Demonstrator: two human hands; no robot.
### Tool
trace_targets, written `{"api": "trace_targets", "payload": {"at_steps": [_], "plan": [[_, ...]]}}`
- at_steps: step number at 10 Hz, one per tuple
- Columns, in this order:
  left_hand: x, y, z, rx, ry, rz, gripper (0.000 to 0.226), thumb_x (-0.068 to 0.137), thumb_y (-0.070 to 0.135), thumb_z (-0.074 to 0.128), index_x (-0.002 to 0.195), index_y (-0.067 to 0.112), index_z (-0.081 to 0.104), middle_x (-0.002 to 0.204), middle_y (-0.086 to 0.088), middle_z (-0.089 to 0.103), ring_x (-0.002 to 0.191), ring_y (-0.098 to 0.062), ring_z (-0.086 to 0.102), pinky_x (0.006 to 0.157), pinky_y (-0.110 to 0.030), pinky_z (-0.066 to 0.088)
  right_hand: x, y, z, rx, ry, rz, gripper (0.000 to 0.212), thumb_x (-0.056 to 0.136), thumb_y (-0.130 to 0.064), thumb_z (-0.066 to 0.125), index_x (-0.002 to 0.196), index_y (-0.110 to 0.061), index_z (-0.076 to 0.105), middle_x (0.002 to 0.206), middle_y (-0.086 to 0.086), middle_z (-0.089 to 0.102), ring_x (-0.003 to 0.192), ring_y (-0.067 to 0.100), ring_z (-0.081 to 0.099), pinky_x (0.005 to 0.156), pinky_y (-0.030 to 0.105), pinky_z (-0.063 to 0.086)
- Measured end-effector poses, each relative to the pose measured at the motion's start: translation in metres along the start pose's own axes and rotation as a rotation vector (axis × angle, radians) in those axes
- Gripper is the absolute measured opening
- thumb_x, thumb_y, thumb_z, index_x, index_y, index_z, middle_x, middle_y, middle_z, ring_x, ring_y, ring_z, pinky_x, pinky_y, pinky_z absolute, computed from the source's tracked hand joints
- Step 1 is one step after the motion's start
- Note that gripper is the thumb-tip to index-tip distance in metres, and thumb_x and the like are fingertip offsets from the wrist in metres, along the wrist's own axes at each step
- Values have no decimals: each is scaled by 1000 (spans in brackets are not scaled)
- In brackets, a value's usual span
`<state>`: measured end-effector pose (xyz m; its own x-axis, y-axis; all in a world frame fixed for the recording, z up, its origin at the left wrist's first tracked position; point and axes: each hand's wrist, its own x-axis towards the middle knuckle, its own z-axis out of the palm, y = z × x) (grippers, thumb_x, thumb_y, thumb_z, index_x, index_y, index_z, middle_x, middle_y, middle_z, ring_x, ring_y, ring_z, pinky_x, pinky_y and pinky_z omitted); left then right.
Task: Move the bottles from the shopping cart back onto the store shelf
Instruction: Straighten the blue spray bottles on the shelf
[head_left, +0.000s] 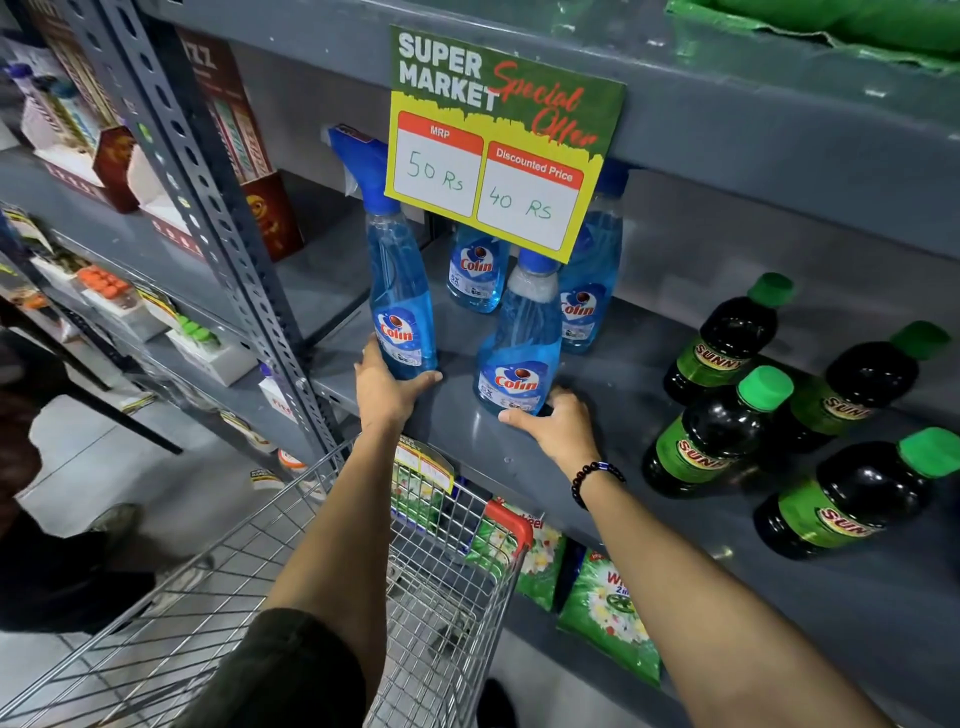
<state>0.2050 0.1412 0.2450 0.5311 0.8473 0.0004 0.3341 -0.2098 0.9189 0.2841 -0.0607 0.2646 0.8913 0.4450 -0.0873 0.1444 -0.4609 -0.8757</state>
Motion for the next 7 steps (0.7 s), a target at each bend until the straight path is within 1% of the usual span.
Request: {"api": "trace_targets", "payload": {"at_steps": [2,3,4,5,6,7], "plan": [[-2,2,0,2,-9,-12,90,54,29,86,130,18,40,128,-13,54,119,-26,47,101,-40,42,0,3,2,-14,4,-21,33,62,-29,84,87,-15,67,81,-10,66,65,-11,56,48,-3,37],[-3,2,0,12,-6,14,89,54,29,86,130,17,41,127,-12,55,119,-28,47,99,-39,42,2,5,3,-12,10,-36,35,61,-27,84,89,-13,68,89,-2,73,70,0,62,57,6,43],[-3,3,-1,22,-9,23,91,53,29,87,130,17,41,126,-11,56,120,-29,47,99,-39,42,2,4,2,-20,15,-56,36,61,-27,85,89,-11,70,92,2,75,73,4,63,58,6,43],[-4,7,-3,41,-23,13,92,53,29,87,131,16,40,128,-11,56,120,-29,47,101,-41,43,1,3,2,-20,26,-66,37,60,-28,85,89,-10,70,92,3,76,76,8,65,66,15,48],[-3,6,-4,60,-60,1,96,52,27,88,132,15,37,132,-10,54,124,-31,44,105,-47,41,2,7,1,-20,16,-98,37,59,-27,86,89,-11,70,93,3,76,77,8,65,58,3,42],[-13,7,-6,135,-82,-4,97,52,28,88,130,11,34,136,-12,48,129,-34,37,108,-51,36,-2,6,-3,-78,-35,-103,45,58,-29,86,97,-14,67,101,3,72,85,10,62,61,-2,39]]}}
